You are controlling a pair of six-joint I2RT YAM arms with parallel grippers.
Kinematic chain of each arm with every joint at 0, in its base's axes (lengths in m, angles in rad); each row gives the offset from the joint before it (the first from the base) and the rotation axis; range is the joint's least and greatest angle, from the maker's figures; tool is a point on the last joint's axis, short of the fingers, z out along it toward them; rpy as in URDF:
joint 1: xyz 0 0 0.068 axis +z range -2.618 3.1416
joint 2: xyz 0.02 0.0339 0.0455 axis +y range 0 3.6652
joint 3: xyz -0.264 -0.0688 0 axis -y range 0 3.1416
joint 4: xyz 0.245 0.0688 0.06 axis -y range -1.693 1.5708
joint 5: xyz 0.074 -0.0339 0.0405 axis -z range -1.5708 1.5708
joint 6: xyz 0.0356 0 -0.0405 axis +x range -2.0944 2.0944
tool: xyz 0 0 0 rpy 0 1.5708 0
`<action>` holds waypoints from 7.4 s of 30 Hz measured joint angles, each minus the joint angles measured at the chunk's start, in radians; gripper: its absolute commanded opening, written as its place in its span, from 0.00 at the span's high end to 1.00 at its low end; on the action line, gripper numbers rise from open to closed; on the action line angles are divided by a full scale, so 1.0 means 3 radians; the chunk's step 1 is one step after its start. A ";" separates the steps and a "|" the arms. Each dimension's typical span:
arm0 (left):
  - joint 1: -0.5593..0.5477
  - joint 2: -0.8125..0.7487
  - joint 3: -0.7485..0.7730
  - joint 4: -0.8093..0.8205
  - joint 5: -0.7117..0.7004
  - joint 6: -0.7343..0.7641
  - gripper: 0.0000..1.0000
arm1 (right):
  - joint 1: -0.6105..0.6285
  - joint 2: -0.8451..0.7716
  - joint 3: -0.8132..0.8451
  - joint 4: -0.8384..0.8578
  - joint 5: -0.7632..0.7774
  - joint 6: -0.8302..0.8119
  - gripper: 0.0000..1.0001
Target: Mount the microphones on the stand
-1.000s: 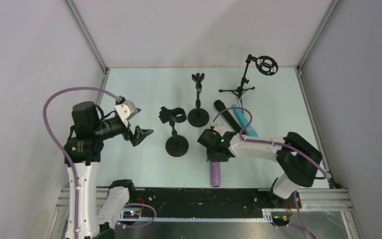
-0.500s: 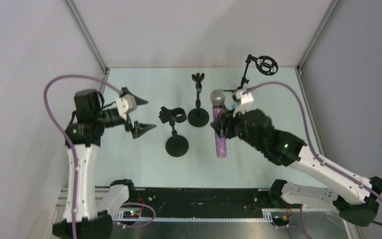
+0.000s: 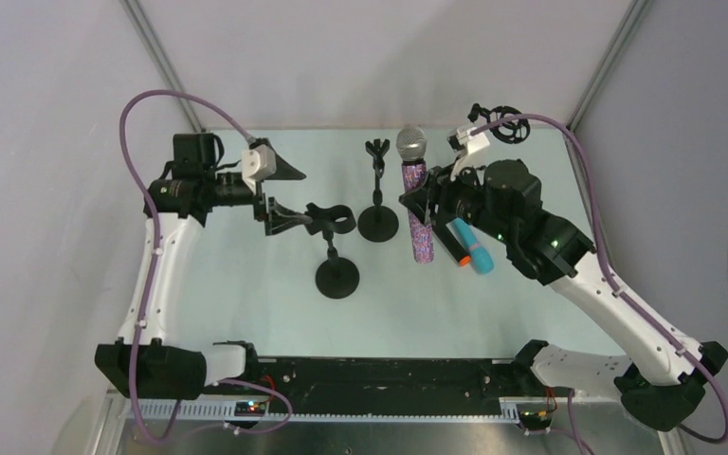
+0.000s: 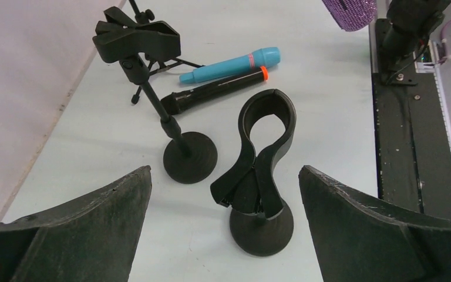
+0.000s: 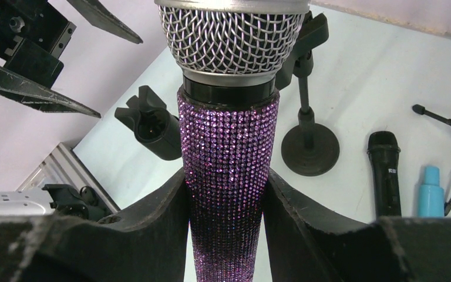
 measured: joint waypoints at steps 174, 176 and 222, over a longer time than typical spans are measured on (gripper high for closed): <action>-0.1403 -0.1214 -0.1961 0.2745 -0.2637 -0.2003 0.01 | 0.0389 0.0841 0.0027 0.2444 0.0346 -0.1104 1.00; -0.1403 -0.1214 -0.1985 0.2767 -0.2616 -0.2003 0.03 | 0.0390 0.0851 0.0028 0.2449 0.0334 -0.1095 1.00; -0.1409 -0.1213 -0.2022 0.2799 -0.2413 -0.1984 1.00 | 0.0633 0.1282 0.0072 0.2864 0.0394 -0.1447 1.00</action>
